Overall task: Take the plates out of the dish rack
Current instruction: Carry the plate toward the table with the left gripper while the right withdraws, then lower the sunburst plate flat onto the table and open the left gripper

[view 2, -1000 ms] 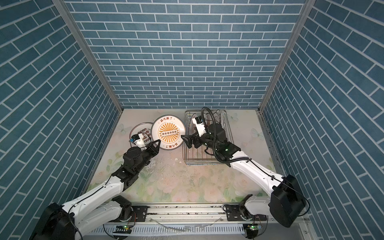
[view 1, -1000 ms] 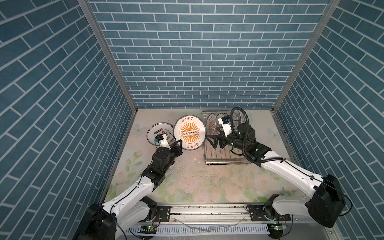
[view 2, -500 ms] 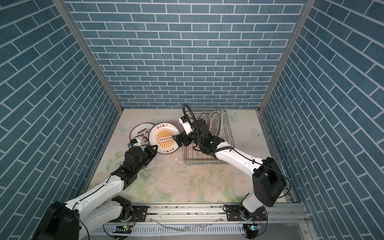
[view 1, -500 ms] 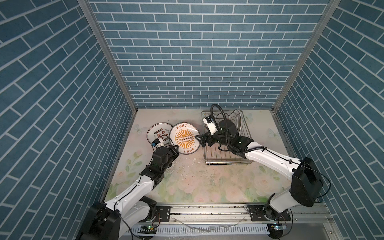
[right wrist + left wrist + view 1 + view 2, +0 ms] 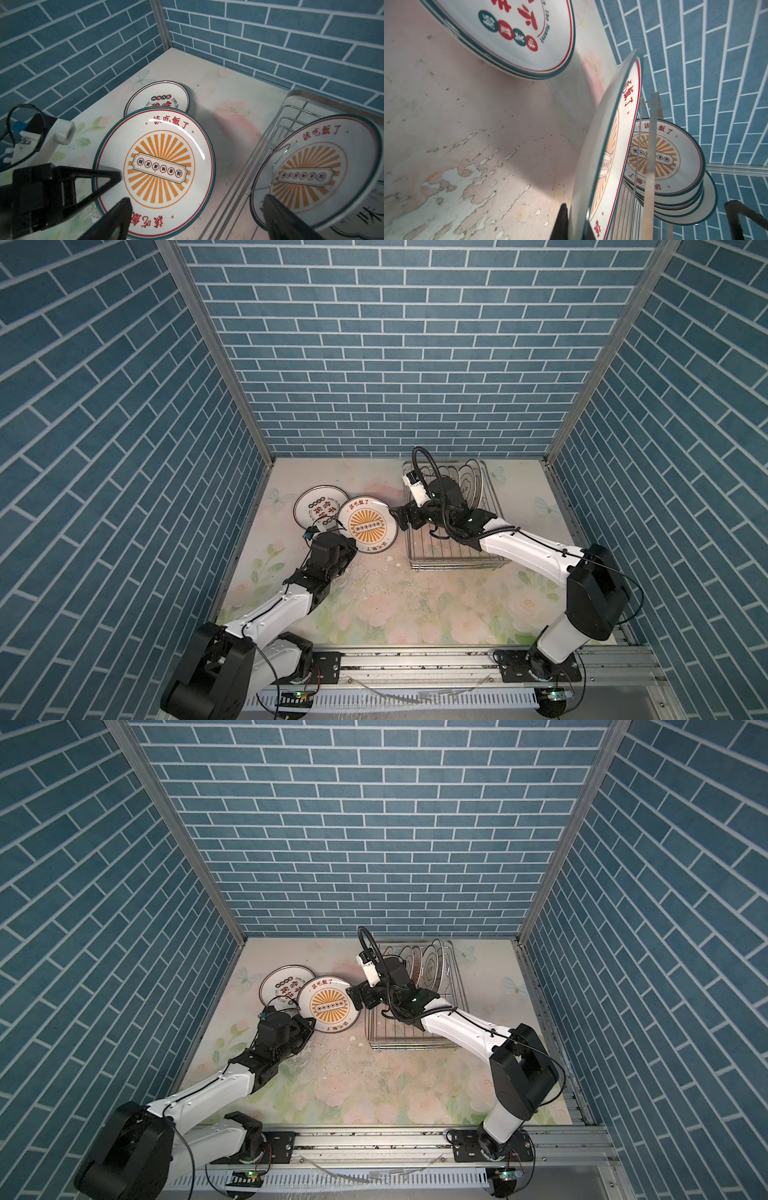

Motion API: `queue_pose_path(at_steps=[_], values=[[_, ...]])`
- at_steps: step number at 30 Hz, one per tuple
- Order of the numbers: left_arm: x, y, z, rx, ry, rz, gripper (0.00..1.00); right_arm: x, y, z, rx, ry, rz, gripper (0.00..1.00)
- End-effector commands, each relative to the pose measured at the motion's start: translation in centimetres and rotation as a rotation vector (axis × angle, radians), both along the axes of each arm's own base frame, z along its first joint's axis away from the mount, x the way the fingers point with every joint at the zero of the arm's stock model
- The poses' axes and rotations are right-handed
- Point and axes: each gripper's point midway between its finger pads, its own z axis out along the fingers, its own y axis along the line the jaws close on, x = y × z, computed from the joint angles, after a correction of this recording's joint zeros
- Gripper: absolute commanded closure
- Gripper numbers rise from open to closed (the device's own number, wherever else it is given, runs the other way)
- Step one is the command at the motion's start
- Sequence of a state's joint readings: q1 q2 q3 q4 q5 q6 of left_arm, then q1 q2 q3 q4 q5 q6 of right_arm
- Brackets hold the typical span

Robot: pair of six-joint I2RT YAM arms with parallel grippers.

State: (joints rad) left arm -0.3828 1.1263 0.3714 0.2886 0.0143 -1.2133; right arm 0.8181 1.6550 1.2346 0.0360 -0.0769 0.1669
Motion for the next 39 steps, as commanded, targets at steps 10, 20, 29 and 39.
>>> queue_pose_path(at_steps=[10, 20, 29, 39], values=[[2.1, -1.9, 0.0, -0.103, 0.013, -0.024, 1.00, -0.5, 2.0, 1.7, 0.075, -0.052, 0.073, 0.03], [2.3, -2.5, -0.5, -0.114, 0.043, -0.042, 1.00, -0.2, 3.4, 0.7, 0.056, -0.015, 0.102, 0.03], [3.7, -3.8, -1.7, -0.116, 0.108, -0.094, 1.00, -0.2, 3.8, 0.2, 0.041, 0.004, 0.114, 0.03], [3.2, -2.5, -2.8, -0.092, 0.126, -0.026, 1.00, -0.4, 3.6, 1.1, 0.040, -0.030, 0.119, 0.04]])
